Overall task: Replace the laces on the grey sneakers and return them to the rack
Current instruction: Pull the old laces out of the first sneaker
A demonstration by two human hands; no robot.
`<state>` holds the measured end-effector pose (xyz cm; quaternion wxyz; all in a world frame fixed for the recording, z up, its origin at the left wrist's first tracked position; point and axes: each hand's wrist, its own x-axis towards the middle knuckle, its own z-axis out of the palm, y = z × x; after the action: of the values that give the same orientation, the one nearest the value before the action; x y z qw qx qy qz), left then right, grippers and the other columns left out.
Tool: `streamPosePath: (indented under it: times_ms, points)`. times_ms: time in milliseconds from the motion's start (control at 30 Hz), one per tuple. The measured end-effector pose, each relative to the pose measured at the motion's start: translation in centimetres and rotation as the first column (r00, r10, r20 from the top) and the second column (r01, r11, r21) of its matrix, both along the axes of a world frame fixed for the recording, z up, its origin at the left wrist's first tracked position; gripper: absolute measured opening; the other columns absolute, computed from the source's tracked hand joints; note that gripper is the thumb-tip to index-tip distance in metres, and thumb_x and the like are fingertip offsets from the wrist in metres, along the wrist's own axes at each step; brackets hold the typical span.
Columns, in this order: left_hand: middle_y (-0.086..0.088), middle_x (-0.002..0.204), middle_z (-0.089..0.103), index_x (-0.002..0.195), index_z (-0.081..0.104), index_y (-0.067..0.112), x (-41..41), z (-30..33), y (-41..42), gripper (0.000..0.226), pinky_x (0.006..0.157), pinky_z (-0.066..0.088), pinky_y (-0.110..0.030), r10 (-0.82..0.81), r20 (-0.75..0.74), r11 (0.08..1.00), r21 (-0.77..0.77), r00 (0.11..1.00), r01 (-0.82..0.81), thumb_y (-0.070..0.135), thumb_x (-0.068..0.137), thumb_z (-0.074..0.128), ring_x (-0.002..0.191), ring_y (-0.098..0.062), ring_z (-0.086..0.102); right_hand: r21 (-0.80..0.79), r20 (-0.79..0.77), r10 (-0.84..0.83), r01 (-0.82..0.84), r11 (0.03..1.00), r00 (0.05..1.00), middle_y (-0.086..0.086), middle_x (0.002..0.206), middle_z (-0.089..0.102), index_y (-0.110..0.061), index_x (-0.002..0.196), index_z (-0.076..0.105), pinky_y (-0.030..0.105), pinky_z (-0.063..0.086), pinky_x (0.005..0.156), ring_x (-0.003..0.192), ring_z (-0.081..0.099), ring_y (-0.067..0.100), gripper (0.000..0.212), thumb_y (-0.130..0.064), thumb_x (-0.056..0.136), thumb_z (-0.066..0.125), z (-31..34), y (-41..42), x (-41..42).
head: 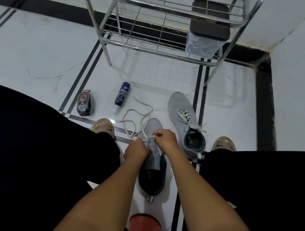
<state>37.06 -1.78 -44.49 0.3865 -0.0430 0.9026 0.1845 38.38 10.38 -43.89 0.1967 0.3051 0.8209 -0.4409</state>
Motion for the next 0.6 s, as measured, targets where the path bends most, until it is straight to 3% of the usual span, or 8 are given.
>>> streamPosePath:
  times_ms: [100, 267, 367, 433, 467, 533, 567, 600]
  points:
    - [-0.009, 0.104, 0.067, 0.1, 0.069, 0.016, -0.2, -0.3, -0.6, 0.025, 0.078, 0.048, -0.031, 0.049, -0.061, 0.998, 0.039, 0.997, -0.047, 0.029, 0.089, 0.051, 0.099, -0.028, 0.062, 0.096, 0.039, 0.099, -0.103, 0.99, 0.994, 0.003, 0.104, 0.071, -0.023, 0.095, 0.074, 0.026, 0.049, 0.078, 0.095, 0.064, 0.022, 0.018, -0.014, 0.089, 0.06, -0.9, -0.8, -0.5]
    - [-0.008, 0.099, 0.07, 0.09, 0.072, 0.016, -0.6, -0.7, -1.0, 0.016, 0.073, 0.044, -0.026, 0.156, -0.006, 0.982, 0.112, 0.988, -0.154, 0.022, 0.087, 0.057, 0.095, -0.026, 0.063, 0.145, 0.026, 0.17, -0.172, 0.974, 0.985, 0.003, 0.098, 0.069, -0.018, 0.086, 0.073, 0.026, 0.043, 0.07, 0.092, 0.062, 0.022, 0.009, -0.021, 0.088, 0.065, -2.0, -1.4, -0.7]
    - [-0.007, 0.099, 0.07, 0.088, 0.071, 0.017, -0.9, -1.1, -1.1, 0.013, 0.069, 0.042, -0.025, 0.205, 0.005, 0.975, 0.082, 0.979, -0.205, 0.022, 0.087, 0.059, 0.093, -0.026, 0.063, -0.012, 0.041, -0.083, 0.083, 0.996, 0.996, 0.008, 0.1, 0.065, -0.01, 0.091, 0.068, 0.03, 0.045, 0.073, 0.089, 0.058, 0.024, 0.016, -0.013, 0.091, 0.052, -3.1, -1.1, -0.9]
    - [-0.008, 0.102, 0.069, 0.092, 0.072, 0.014, -1.1, -1.3, -1.4, 0.016, 0.07, 0.043, -0.025, 0.238, 0.023, 0.969, 0.062, 0.971, -0.239, 0.022, 0.087, 0.059, 0.095, -0.027, 0.063, -0.248, 0.066, -0.506, 0.505, 0.827, 0.86, 0.012, 0.097, 0.066, -0.012, 0.086, 0.064, 0.033, 0.046, 0.069, 0.081, 0.059, 0.024, 0.02, -0.012, 0.091, 0.044, -2.5, 0.3, -1.6]
    - [-0.009, 0.102, 0.069, 0.093, 0.071, 0.012, -1.1, -1.4, -1.6, 0.017, 0.069, 0.043, -0.025, 0.252, 0.036, 0.965, 0.059, 0.967, -0.254, 0.022, 0.088, 0.059, 0.095, -0.028, 0.064, -0.369, 0.078, -0.693, 0.666, 0.648, 0.717, 0.013, 0.089, 0.067, -0.012, 0.081, 0.062, 0.031, 0.046, 0.063, 0.072, 0.059, 0.022, 0.024, -0.008, 0.091, 0.041, -1.7, 1.5, -2.1]
    - [-0.011, 0.101, 0.069, 0.09, 0.069, 0.009, -1.2, -1.6, -1.8, 0.016, 0.068, 0.042, -0.024, 0.272, 0.055, 0.959, 0.071, 0.961, -0.275, 0.022, 0.088, 0.06, 0.092, -0.028, 0.064, -0.54, 0.044, -0.917, 0.781, 0.313, 0.397, 0.009, 0.071, 0.062, -0.007, 0.081, 0.058, 0.025, 0.046, 0.054, 0.056, 0.054, 0.015, 0.027, 0.0, 0.093, 0.035, 0.6, 4.4, -3.4]
    - [-0.011, 0.1, 0.069, 0.087, 0.068, 0.01, -1.2, -1.7, -1.8, 0.014, 0.067, 0.042, -0.024, 0.277, 0.065, 0.956, 0.079, 0.959, -0.282, 0.023, 0.089, 0.06, 0.091, -0.028, 0.063, -0.549, -0.023, -0.947, 0.787, 0.28, 0.321, 0.007, 0.067, 0.061, -0.007, 0.088, 0.055, 0.025, 0.048, 0.053, 0.053, 0.054, 0.014, 0.024, 0.001, 0.094, 0.033, 1.8, 5.7, -4.0]
    - [-0.011, 0.101, 0.068, 0.087, 0.067, 0.011, -1.2, -1.7, -1.8, 0.014, 0.068, 0.042, -0.024, 0.285, 0.077, 0.953, 0.084, 0.955, -0.291, 0.024, 0.089, 0.061, 0.092, -0.028, 0.063, -0.505, -0.115, -0.937, 0.793, 0.342, 0.331, 0.007, 0.068, 0.061, -0.011, 0.094, 0.051, 0.026, 0.051, 0.053, 0.052, 0.055, 0.013, 0.022, 0.001, 0.094, 0.032, 2.8, 6.5, -4.5]
